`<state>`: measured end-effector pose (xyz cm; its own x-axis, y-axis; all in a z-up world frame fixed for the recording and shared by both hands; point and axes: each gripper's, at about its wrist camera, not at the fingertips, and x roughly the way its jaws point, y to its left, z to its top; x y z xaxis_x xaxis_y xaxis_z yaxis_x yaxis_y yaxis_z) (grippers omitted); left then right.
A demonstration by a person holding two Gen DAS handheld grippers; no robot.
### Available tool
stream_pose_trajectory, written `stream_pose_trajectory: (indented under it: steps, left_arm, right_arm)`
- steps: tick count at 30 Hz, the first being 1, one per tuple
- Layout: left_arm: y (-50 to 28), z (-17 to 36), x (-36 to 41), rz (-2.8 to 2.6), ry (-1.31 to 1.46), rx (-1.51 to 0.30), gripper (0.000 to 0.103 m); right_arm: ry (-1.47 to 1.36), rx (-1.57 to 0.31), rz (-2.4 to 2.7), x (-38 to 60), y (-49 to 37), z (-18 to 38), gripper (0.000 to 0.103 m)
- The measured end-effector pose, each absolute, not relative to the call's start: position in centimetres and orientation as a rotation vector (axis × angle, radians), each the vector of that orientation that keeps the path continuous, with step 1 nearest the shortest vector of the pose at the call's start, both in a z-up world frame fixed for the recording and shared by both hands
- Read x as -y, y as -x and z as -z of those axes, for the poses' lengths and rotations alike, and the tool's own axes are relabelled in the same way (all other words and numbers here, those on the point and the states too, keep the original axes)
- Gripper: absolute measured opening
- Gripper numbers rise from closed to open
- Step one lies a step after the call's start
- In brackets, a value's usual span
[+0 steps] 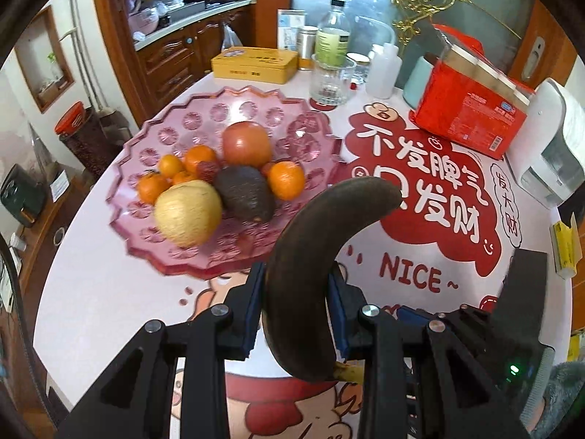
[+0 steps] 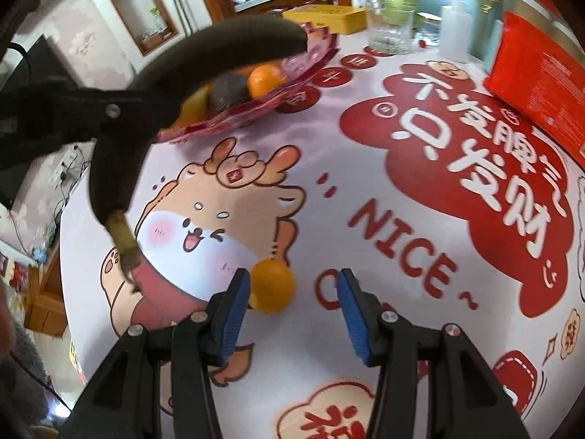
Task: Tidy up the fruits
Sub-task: 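Grasp the dark banana with the left gripper while the right grasps the orange, then lift the banana and orange and carry both over the pink bowl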
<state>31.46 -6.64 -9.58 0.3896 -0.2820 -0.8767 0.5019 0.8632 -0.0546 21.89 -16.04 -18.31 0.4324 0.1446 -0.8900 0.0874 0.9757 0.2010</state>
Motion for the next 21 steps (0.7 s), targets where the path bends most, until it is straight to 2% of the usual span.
stream_pose_trajectory:
  steps: [3, 8, 15, 21]
  left_arm:
    - [-31.5, 9.5, 5.4, 0.487, -0.218, -1.065, 0.031]
    - [-31.4, 9.1, 3.2, 0.461, -0.195, -1.059, 0.031]
    - [-31.3, 8.3, 0.9, 0.427, -0.171, -1.053, 0.031]
    - [-31.2, 6.6, -1.2, 0.411, -0.158, -1.031, 0.031]
  right_arm:
    - [-0.250, -1.150, -0.056, 15.5, -22.3, 19.1, 0.046]
    - [-0.282, -1.169, -0.079, 14.8, -22.5, 19.2, 0.032]
    - [-0.290, -1.157, -0.081, 14.1, -22.2, 17.7, 0.030]
    - [-0.287, -1.052, -0.074, 13.6, -22.4, 12.6, 0.030]
